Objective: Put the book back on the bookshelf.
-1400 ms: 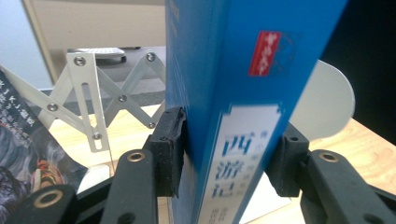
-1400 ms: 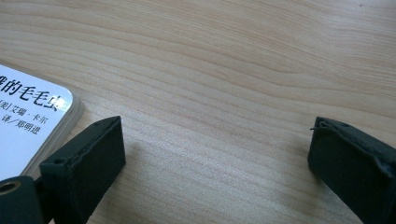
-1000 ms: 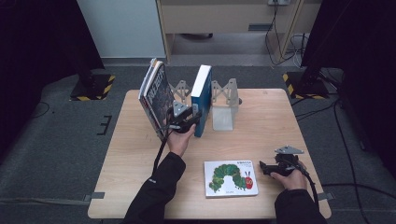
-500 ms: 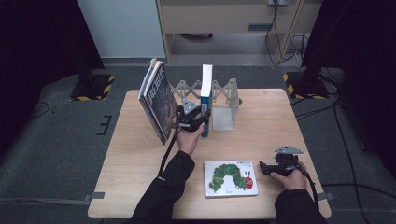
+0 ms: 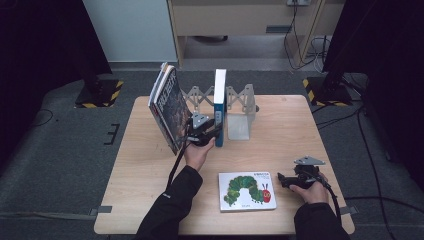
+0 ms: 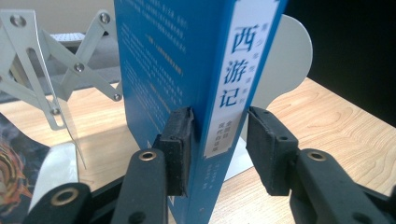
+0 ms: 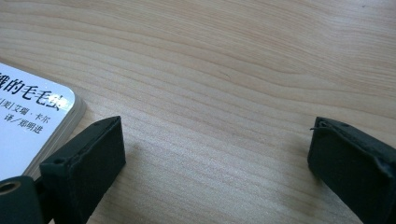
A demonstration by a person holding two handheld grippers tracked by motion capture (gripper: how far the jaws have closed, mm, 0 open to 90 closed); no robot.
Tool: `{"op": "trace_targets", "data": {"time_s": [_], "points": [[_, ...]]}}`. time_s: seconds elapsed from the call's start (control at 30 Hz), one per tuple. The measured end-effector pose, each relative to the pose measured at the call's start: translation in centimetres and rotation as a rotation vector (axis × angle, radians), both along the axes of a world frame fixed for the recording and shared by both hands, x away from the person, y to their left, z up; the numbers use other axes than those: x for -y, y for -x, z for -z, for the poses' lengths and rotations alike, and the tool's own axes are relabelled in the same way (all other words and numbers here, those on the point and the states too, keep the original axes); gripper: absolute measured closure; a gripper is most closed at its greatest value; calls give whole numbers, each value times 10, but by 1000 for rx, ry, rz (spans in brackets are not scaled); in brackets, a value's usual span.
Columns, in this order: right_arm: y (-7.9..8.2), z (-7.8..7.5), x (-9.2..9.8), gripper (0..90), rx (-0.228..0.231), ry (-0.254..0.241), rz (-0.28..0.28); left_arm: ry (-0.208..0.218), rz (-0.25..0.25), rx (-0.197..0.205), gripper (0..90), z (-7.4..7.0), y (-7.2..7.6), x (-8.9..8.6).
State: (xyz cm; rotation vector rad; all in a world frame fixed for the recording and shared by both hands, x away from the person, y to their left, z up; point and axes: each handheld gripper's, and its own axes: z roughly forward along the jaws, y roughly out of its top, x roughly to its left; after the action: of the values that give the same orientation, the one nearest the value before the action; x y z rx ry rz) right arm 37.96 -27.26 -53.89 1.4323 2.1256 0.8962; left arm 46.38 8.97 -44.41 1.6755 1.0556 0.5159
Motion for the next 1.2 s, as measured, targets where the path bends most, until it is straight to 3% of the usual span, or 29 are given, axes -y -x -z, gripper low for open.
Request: {"op": "trace_targets", "data": {"time_s": [0.17, 0.53, 0.63, 1.2], "points": [[0, 0, 0, 43, 0, 0, 0, 4, 5, -11, 595, -3, -2, 4], [0, 0, 0, 43, -1, -1, -1, 23, 7, 10, 595, -5, -4, 10], [0, 0, 0, 43, 1, -1, -3, 11, 5, 18, 593, -4, -3, 10], [0, 0, 0, 43, 1, 0, -3, -23, 39, 27, 487, -11, 13, -9]]}}
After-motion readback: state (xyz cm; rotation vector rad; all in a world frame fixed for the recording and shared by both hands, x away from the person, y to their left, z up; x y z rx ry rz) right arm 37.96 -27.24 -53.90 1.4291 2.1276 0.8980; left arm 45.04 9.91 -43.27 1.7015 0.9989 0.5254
